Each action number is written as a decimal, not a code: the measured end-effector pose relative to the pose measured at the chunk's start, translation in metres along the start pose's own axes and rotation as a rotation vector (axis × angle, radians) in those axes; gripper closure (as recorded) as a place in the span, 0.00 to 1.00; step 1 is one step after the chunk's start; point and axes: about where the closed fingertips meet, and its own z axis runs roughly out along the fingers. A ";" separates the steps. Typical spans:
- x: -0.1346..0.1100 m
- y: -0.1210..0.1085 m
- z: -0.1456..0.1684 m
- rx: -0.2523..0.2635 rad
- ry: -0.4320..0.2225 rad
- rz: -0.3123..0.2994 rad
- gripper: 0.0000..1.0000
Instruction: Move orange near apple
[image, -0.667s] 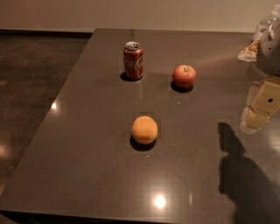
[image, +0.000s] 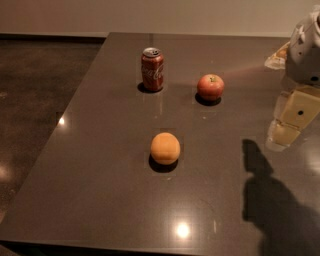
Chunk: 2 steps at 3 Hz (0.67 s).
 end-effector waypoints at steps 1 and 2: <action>-0.031 0.007 0.011 -0.029 -0.043 -0.027 0.00; -0.075 0.024 0.037 -0.067 -0.100 -0.093 0.00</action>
Offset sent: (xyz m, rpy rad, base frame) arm 0.0025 0.1436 -0.0581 0.1262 0.0544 0.2319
